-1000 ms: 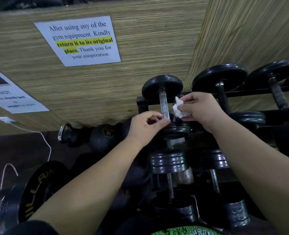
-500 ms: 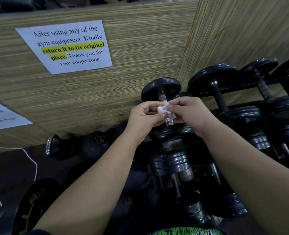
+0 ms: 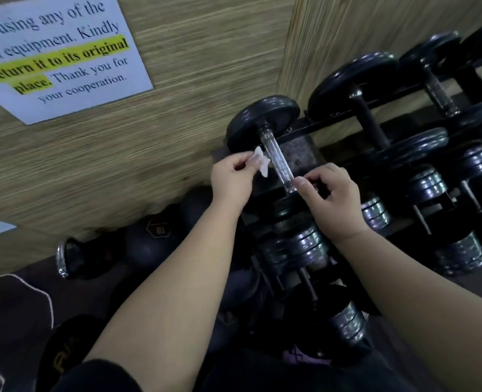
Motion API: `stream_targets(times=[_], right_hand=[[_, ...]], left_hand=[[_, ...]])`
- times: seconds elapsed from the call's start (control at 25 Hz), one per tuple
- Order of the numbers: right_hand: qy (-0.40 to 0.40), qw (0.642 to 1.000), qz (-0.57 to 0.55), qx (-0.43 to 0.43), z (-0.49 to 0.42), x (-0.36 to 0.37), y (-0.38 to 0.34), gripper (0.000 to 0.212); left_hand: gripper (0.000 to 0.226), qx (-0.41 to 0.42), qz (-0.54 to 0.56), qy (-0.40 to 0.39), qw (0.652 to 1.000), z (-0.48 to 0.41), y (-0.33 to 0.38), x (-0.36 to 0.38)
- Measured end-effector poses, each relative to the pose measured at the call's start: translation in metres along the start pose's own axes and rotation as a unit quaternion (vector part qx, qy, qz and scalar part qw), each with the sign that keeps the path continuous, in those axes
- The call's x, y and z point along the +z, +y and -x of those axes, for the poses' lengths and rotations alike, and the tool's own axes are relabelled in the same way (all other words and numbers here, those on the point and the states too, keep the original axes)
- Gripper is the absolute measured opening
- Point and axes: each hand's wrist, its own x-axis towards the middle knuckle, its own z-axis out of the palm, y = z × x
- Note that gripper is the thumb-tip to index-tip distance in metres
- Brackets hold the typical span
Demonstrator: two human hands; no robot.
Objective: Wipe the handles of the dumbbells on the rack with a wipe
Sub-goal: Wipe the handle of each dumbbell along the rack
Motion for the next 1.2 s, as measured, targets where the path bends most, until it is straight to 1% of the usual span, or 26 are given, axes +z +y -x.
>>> stream_targets(times=[0.08, 0.2, 0.32, 0.4, 0.48, 0.52, 0.6, 0.68, 0.72, 0.8, 0.92, 1.0, 1.08, 1.16, 1.2], right_hand=[[0.033, 0.999, -0.007, -0.011, 0.003, 0.005, 0.006, 0.020], [0.057, 0.998, -0.006, -0.019, 0.001, 0.010, 0.010, 0.021], [0.076, 0.997, 0.003, -0.027, 0.000, 0.013, 0.014, 0.028], [0.091, 0.995, 0.004, -0.036, -0.001, 0.014, 0.015, 0.031], [0.097, 0.994, 0.005, -0.044, -0.002, 0.016, 0.017, 0.033], [0.101, 0.994, 0.004, -0.048, -0.003, 0.017, 0.019, 0.034], [0.113, 0.992, 0.005, -0.062, -0.003, 0.019, 0.022, 0.035], [0.124, 0.989, 0.009, -0.075, -0.005, 0.021, 0.026, 0.037], [0.128, 0.989, 0.011, -0.079, -0.005, 0.022, 0.028, 0.039], [0.133, 0.988, 0.013, -0.081, -0.006, 0.023, 0.030, 0.042], [0.134, 0.988, 0.005, -0.080, -0.006, 0.023, 0.031, 0.042], [0.132, 0.988, 0.004, -0.078, -0.006, 0.023, 0.031, 0.043], [0.132, 0.988, 0.005, -0.081, -0.006, 0.023, 0.031, 0.043], [0.134, 0.987, 0.007, -0.084, -0.005, 0.023, 0.032, 0.043], [0.133, 0.988, 0.009, -0.084, -0.005, 0.022, 0.032, 0.044]], left_hand=[[0.017, -0.007, 0.039, 0.014, 0.999, -0.007, -0.006, 0.011], [0.024, -0.026, 0.089, 0.057, 0.994, -0.015, -0.008, 0.024], [0.022, -0.038, 0.167, 0.095, 0.981, -0.020, -0.003, 0.036], [0.018, -0.039, 0.192, 0.100, 0.976, -0.016, 0.003, 0.041], [0.013, -0.033, 0.180, 0.081, 0.980, -0.011, 0.006, 0.040], [0.012, -0.030, 0.155, 0.063, 0.986, -0.009, 0.006, 0.036], [0.010, -0.032, 0.096, 0.003, 0.995, -0.005, 0.001, 0.025], [0.016, -0.041, 0.040, -0.052, 0.997, 0.002, -0.003, 0.018], [0.020, -0.047, 0.027, -0.058, 0.997, 0.007, -0.004, 0.018], [0.020, -0.047, 0.039, -0.023, 0.998, 0.013, -0.004, 0.022], [0.007, -0.029, 0.104, 0.053, 0.993, 0.005, 0.002, 0.033], [0.010, -0.015, 0.132, 0.090, 0.987, -0.007, 0.002, 0.041], [0.010, -0.012, 0.139, 0.083, 0.987, -0.005, 0.000, 0.042], [0.012, -0.023, 0.108, 0.035, 0.993, 0.006, -0.008, 0.037], [0.010, -0.045, 0.090, 0.008, 0.995, 0.013, -0.014, 0.034]])
